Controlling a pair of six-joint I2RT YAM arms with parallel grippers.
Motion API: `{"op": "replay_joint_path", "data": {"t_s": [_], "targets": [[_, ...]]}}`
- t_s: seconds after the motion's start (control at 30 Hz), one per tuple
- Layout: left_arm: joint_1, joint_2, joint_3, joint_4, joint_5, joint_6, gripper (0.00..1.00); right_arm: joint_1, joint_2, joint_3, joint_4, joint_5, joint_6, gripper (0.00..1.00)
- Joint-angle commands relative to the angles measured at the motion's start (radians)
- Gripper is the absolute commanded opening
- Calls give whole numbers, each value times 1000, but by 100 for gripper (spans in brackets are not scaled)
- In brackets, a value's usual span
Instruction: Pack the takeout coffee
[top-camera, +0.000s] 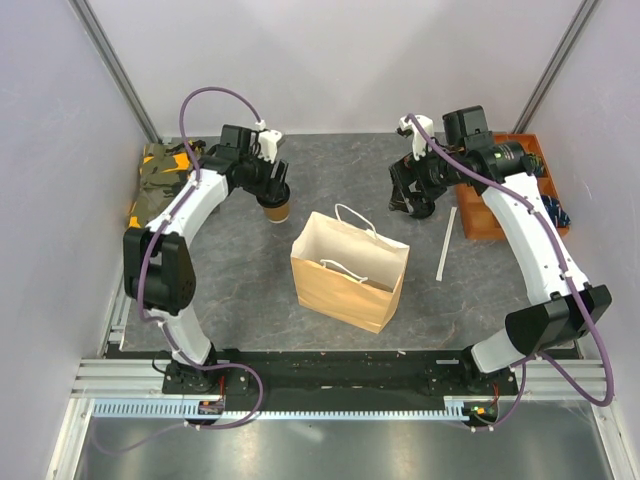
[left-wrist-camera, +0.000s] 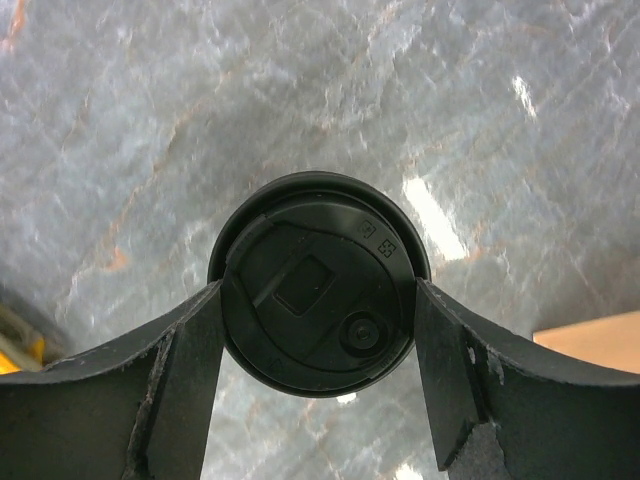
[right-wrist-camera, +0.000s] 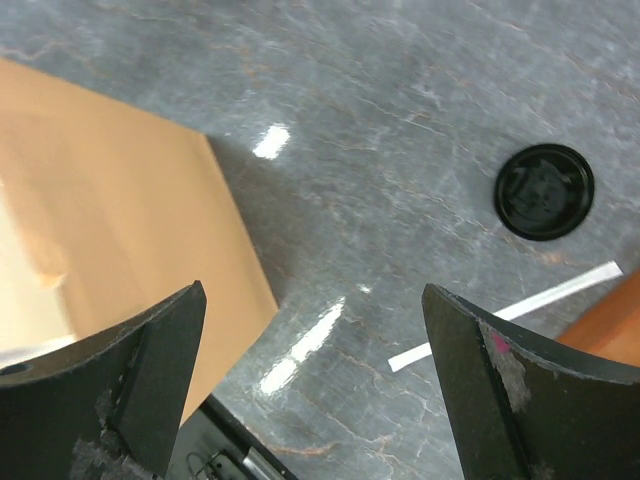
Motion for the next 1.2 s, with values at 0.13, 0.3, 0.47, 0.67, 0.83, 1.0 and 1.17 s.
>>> {"op": "replay_joint_path", "data": {"t_s": [0.13, 0.3, 0.47, 0.67, 0.83, 1.0, 1.17], "targets": [[22, -139, -167, 120, 27, 64, 68, -3, -49, 164, -111, -164, -45, 98], [22, -185, -285, 200, 1, 107, 67, -3, -93, 169, -180, -184, -59, 98], [22, -208, -339, 220, 4, 134, 68, -1, -124, 166, -226, -225, -79, 98], [22, -221, -358, 188, -15, 162, 71, -3, -130, 172, -272, -229, -102, 98], [20, -216, -348, 161, -21, 174, 73, -1, -126, 178, -283, -244, -102, 98], [20, -187, -310, 117, -19, 183, 74, 3, -118, 198, -298, -262, -108, 98], [20, -172, -290, 103, -18, 182, 75, 15, -101, 220, -318, -279, -104, 98]]}}
